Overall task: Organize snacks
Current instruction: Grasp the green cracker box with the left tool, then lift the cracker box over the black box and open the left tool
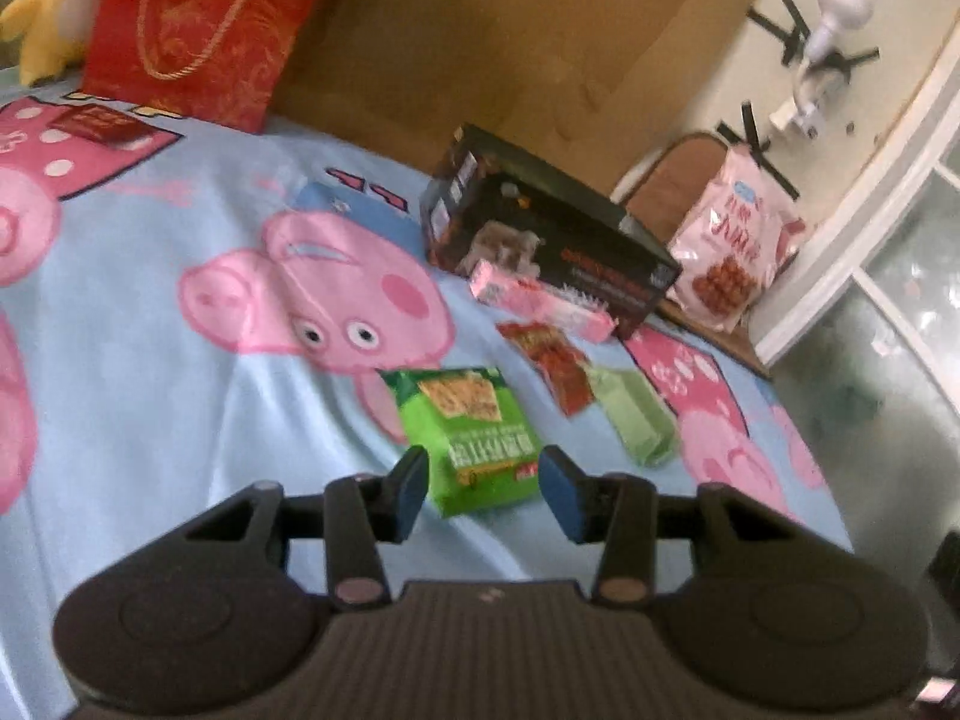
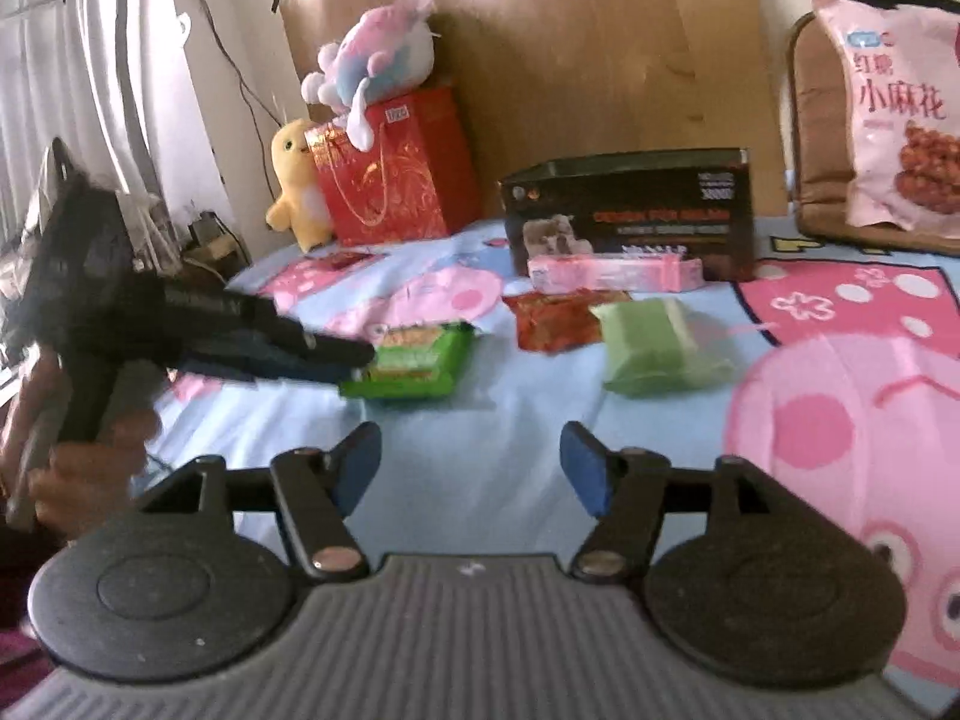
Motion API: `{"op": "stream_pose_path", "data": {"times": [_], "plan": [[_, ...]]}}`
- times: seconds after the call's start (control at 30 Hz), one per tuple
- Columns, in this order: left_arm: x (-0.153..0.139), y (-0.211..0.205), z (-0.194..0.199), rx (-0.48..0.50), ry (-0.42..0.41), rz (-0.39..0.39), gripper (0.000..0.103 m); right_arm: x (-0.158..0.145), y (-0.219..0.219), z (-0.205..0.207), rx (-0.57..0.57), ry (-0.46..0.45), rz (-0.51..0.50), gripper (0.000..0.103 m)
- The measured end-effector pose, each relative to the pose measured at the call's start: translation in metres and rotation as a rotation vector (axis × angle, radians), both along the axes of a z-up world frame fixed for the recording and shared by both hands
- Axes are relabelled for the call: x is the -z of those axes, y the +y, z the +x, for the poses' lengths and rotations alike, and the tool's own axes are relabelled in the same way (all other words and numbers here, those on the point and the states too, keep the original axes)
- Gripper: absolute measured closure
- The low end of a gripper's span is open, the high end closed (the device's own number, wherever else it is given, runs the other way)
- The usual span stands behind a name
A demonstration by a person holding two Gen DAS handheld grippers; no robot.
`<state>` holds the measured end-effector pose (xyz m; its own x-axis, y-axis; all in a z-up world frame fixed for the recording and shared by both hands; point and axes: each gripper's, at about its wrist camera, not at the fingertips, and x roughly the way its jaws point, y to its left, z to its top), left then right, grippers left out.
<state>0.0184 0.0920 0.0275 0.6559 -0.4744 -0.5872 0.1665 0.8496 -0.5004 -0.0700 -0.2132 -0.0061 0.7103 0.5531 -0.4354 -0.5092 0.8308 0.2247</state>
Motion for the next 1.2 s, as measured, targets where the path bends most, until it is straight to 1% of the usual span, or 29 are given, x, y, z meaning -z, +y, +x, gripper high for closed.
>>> {"op": "stream_pose_path", "data": {"times": [0.1, 0.2, 0.3, 0.37, 0.4, 0.5, 0.53, 0.57, 0.6, 0.63, 0.67, 0.7, 0.73, 0.83, 0.93, 1.03, 1.1, 1.2], "plan": [[-0.002, 0.01, -0.006, -0.016, 0.013, -0.027, 0.062, 0.0, 0.002, -0.004, -0.018, -0.026, -0.036, 0.034], [-0.006, 0.012, -0.014, 0.014, 0.018, -0.037, 0.062, 0.0, 0.015, -0.004, -0.071, -0.054, -0.08, 0.032], [-0.01, 0.004, -0.021, 0.034, -0.001, 0.006, 0.059, -0.003, 0.033, 0.003, -0.138, -0.104, -0.165, 0.031], [-0.013, 0.003, -0.017, 0.011, -0.012, 0.04, 0.057, -0.005, 0.045, 0.016, -0.172, -0.118, -0.204, 0.031], [-0.013, 0.003, -0.014, -0.003, -0.007, 0.044, 0.056, -0.007, 0.051, 0.026, -0.185, -0.113, -0.224, 0.03], [-0.01, 0.005, 0.004, -0.015, 0.02, 0.024, 0.057, -0.006, 0.069, 0.053, -0.226, -0.09, -0.255, 0.03], [-0.007, 0.003, 0.012, -0.014, 0.033, 0.031, 0.06, -0.005, 0.074, 0.061, -0.235, -0.081, -0.259, 0.03], [-0.005, -0.001, 0.018, -0.006, 0.043, 0.045, 0.061, -0.003, 0.08, 0.067, -0.234, -0.068, -0.264, 0.03], [-0.002, -0.005, 0.022, 0.009, 0.051, 0.055, 0.068, 0.001, 0.084, 0.076, -0.227, -0.046, -0.268, 0.032], [0.003, -0.01, 0.028, 0.031, 0.066, 0.063, 0.078, 0.004, 0.087, 0.082, -0.228, -0.02, -0.261, 0.035], [0.009, -0.014, 0.033, 0.041, 0.089, 0.074, 0.082, 0.007, 0.088, 0.086, -0.232, 0.006, -0.243, 0.041], [0.013, -0.017, 0.034, 0.039, 0.095, 0.081, 0.082, 0.008, 0.087, 0.085, -0.221, -0.006, -0.225, 0.046], [0.012, -0.02, 0.032, 0.039, 0.079, 0.087, 0.082, 0.009, 0.086, 0.083, -0.208, -0.012, -0.228, 0.049], [0.01, -0.03, 0.023, 0.103, 0.075, 0.095, 0.082, 0.006, 0.075, 0.062, -0.171, -0.023, -0.232, 0.059], [0.014, -0.048, 0.006, 0.209, 0.077, 0.077, 0.082, 0.011, 0.047, 0.033, -0.132, -0.026, -0.204, 0.062], [0.014, -0.07, -0.016, 0.311, 0.022, 0.113, 0.082, 0.014, 0.018, 0.001, -0.081, -0.019, -0.145, 0.064], [0.013, -0.08, -0.023, 0.348, -0.007, 0.136, 0.082, 0.015, 0.007, -0.011, -0.04, -0.022, -0.12, 0.065], [0.002, -0.09, -0.017, 0.352, -0.041, 0.156, 0.084, 0.011, 0.01, -0.018, 0.017, -0.078, -0.15, 0.066]]}}
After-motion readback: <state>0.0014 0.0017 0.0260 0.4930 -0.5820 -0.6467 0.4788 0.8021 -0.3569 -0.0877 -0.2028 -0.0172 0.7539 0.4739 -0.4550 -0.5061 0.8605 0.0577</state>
